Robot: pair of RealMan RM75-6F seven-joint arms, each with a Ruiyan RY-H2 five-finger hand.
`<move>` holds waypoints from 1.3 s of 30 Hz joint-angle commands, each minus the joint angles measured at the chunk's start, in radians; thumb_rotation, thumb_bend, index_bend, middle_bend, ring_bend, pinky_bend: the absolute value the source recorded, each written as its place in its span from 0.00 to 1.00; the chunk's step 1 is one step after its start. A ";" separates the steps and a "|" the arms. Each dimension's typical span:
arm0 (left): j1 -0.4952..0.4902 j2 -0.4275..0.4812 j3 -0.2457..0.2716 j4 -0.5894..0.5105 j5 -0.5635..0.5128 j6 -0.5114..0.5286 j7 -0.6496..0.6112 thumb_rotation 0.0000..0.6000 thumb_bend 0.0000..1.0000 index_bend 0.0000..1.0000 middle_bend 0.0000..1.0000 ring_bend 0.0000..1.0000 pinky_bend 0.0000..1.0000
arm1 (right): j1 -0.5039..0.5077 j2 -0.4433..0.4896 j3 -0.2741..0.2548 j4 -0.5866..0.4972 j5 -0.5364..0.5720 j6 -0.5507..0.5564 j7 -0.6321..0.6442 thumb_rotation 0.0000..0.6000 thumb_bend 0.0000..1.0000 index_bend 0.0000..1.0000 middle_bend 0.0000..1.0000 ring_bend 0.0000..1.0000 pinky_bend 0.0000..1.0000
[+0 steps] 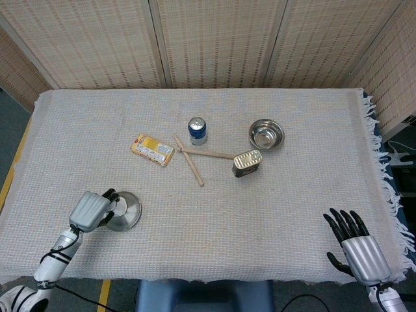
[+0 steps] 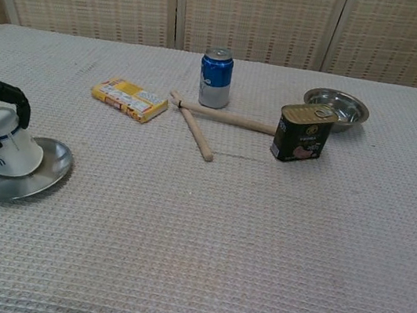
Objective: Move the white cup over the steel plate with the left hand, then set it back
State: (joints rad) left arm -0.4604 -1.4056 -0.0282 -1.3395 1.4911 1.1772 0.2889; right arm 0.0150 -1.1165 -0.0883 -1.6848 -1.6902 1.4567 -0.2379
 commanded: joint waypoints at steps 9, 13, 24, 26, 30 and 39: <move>0.018 0.112 0.031 -0.160 0.035 0.003 -0.165 1.00 0.44 0.62 0.84 0.87 1.00 | -0.001 0.003 0.001 -0.002 0.000 0.004 0.006 0.89 0.20 0.00 0.00 0.00 0.00; 0.053 0.141 -0.005 -0.123 0.016 0.093 -0.159 1.00 0.43 0.61 0.83 0.88 1.00 | -0.002 0.007 0.000 -0.003 -0.003 0.009 0.012 0.89 0.20 0.00 0.00 0.00 0.00; 0.082 0.083 -0.031 0.094 -0.155 -0.011 -0.185 1.00 0.40 0.50 0.72 0.88 1.00 | -0.003 0.005 -0.001 -0.004 -0.008 0.010 0.006 0.89 0.20 0.00 0.00 0.00 0.00; 0.078 0.073 -0.029 0.122 -0.155 -0.029 -0.200 1.00 0.39 0.49 0.70 0.88 1.00 | -0.004 0.003 -0.001 -0.004 -0.007 0.009 0.002 0.89 0.20 0.00 0.00 0.00 0.00; 0.072 0.063 -0.025 0.145 -0.144 -0.041 -0.212 1.00 0.38 0.41 0.62 0.88 1.00 | -0.005 0.001 -0.003 -0.004 -0.009 0.008 -0.002 0.89 0.20 0.00 0.00 0.00 0.00; 0.068 0.080 -0.022 0.113 -0.148 -0.076 -0.230 1.00 0.34 0.14 0.27 0.83 1.00 | -0.006 0.004 -0.002 -0.002 -0.016 0.018 0.008 0.89 0.20 0.00 0.00 0.00 0.00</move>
State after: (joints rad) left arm -0.3913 -1.3283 -0.0504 -1.2219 1.3454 1.1057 0.0586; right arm 0.0087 -1.1127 -0.0900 -1.6871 -1.7057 1.4744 -0.2294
